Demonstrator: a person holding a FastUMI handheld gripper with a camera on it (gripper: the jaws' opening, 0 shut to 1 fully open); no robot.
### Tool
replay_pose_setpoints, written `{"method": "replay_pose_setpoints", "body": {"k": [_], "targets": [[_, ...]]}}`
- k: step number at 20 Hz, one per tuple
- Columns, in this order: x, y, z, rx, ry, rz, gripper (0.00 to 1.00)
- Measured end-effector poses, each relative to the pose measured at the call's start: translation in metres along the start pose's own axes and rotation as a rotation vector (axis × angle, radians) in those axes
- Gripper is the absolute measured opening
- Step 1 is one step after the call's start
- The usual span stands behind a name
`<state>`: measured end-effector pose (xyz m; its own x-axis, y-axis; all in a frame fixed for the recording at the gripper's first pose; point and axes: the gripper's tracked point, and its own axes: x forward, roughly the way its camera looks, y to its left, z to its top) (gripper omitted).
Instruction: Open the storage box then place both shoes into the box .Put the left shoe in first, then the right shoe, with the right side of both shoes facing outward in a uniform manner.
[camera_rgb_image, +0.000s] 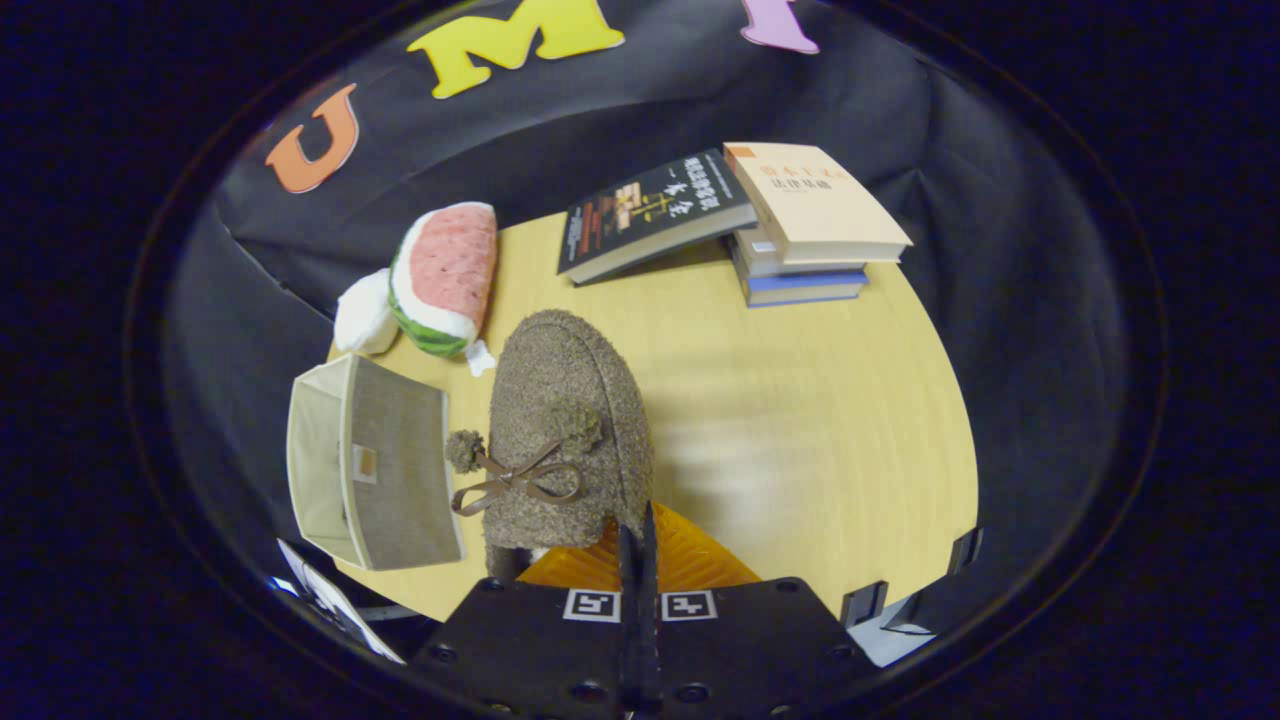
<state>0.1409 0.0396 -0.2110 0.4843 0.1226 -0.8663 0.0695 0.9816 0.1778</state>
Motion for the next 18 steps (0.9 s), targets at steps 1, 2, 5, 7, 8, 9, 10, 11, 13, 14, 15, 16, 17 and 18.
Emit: {"method": "replay_pose_setpoints", "body": {"k": [1,2,5,7,8,9,10,11,13,14,15,16,17,18], "targets": [[-0.007,0.018,0.002,-0.016,-0.007,0.010,0.00],[-0.012,0.036,0.003,-0.036,-0.012,0.023,0.00],[-0.021,0.092,-0.001,-0.069,-0.008,0.070,0.00],[-0.019,0.127,-0.006,-0.083,0.011,0.100,0.00],[-0.017,0.143,-0.008,-0.091,0.020,0.106,0.00],[-0.014,0.158,-0.010,-0.102,0.026,0.110,0.00],[-0.011,0.173,-0.011,-0.107,0.029,0.114,0.00],[-0.008,0.188,-0.012,-0.112,0.032,0.117,0.00],[0.001,0.215,-0.016,-0.105,0.050,0.121,0.00],[0.006,0.228,-0.019,-0.095,0.060,0.121,0.00],[0.012,0.239,-0.019,-0.094,0.063,0.122,0.00],[0.019,0.251,-0.019,-0.097,0.067,0.120,0.00],[0.026,0.261,-0.023,-0.093,0.076,0.120,0.00],[0.033,0.271,-0.026,-0.087,0.084,0.118,0.00]]}}
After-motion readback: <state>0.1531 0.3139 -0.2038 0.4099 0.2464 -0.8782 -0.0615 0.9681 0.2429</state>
